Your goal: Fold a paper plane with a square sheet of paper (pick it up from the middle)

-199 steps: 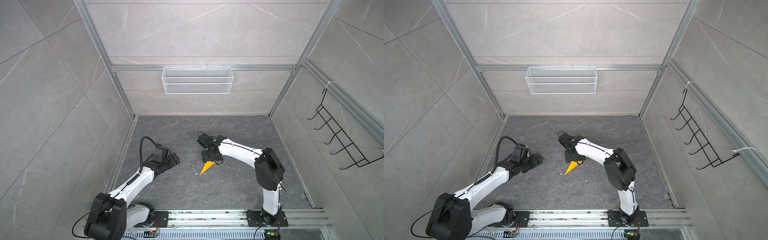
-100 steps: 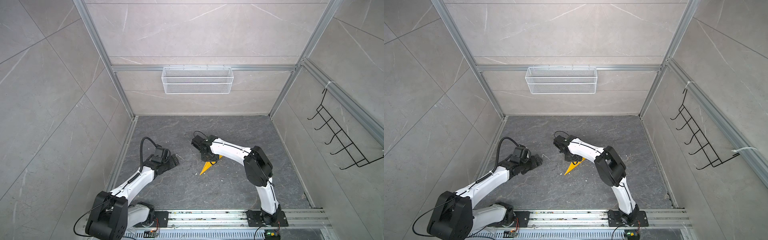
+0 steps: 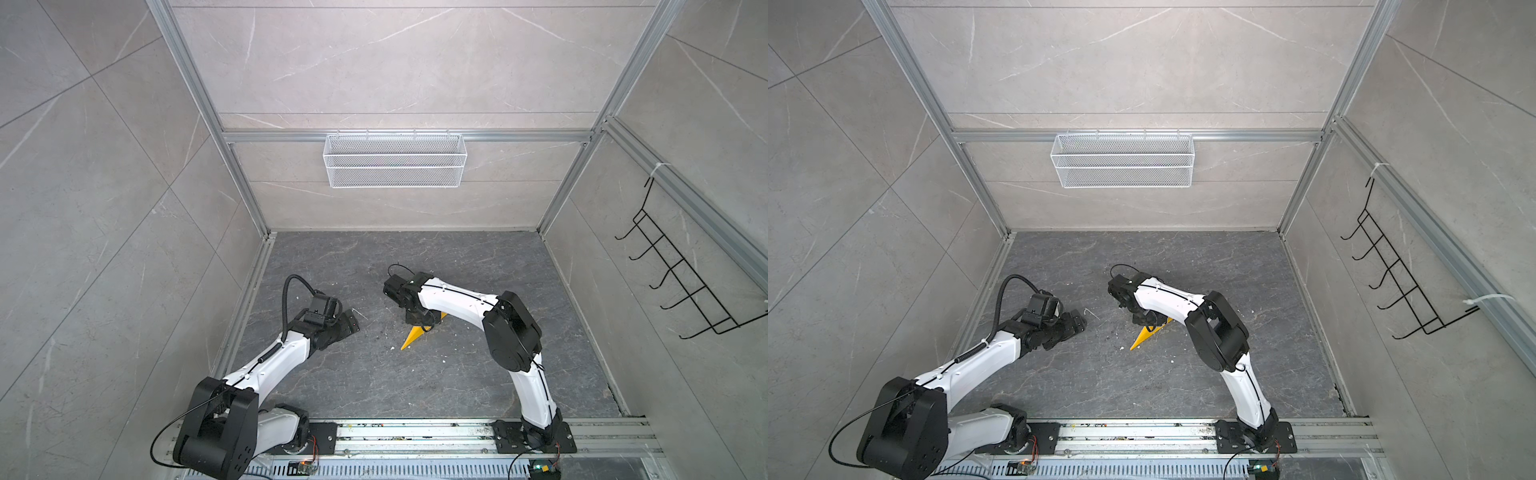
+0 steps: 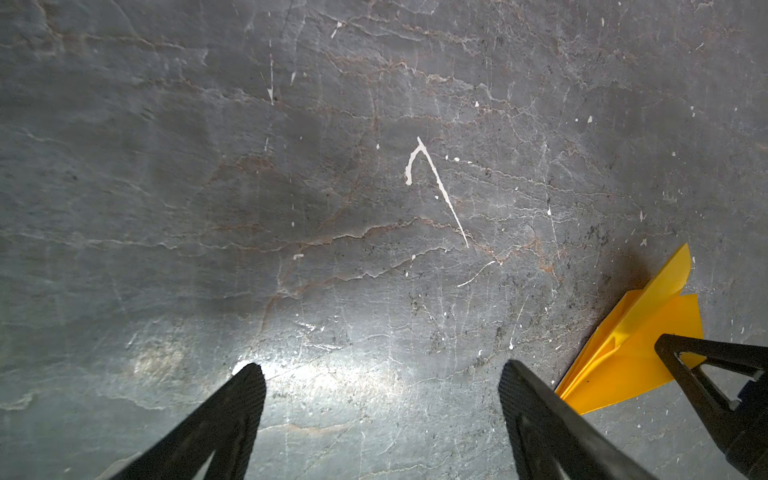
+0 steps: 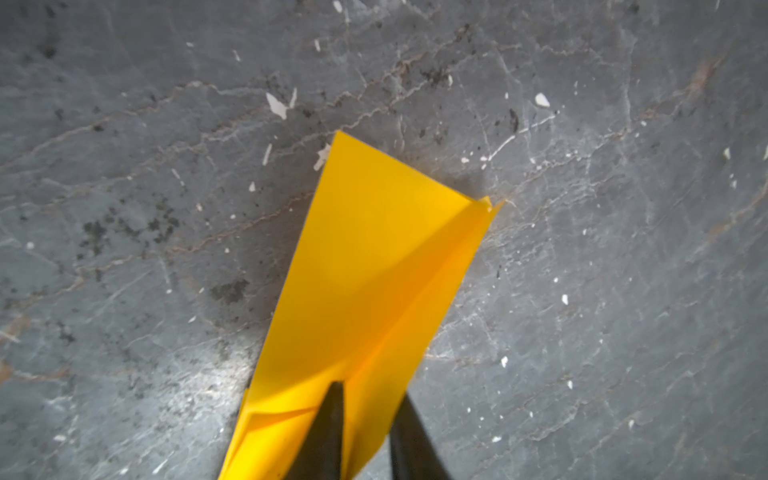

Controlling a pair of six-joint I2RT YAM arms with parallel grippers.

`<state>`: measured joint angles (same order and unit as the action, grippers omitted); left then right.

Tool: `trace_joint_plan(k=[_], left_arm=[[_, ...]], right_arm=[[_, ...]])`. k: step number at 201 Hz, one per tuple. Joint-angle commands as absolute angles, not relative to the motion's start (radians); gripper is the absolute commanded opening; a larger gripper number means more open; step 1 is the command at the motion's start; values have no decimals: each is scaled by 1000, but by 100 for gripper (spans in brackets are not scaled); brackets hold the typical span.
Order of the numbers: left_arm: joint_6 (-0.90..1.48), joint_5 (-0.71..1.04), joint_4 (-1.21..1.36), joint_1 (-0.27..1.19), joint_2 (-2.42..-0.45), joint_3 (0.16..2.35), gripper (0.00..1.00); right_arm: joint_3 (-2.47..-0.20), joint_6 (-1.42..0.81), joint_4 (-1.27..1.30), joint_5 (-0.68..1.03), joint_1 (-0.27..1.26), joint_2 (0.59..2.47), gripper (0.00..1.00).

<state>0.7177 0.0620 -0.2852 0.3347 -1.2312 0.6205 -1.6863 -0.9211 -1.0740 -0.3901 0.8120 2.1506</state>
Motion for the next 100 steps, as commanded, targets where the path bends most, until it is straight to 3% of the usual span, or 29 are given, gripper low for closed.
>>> trace_joint_plan(k=[1, 54, 100], left_arm=[[696, 71, -292, 329, -1211, 655, 91], [709, 58, -322, 325, -1158, 657, 92], [741, 95, -312, 324, -1100, 657, 92]], right_arm=[[-1665, -933, -1076, -410, 805, 2105, 12], [-1693, -769, -1001, -374, 805, 1993, 8], [-1629, -582, -704, -65, 799, 1897, 8]])
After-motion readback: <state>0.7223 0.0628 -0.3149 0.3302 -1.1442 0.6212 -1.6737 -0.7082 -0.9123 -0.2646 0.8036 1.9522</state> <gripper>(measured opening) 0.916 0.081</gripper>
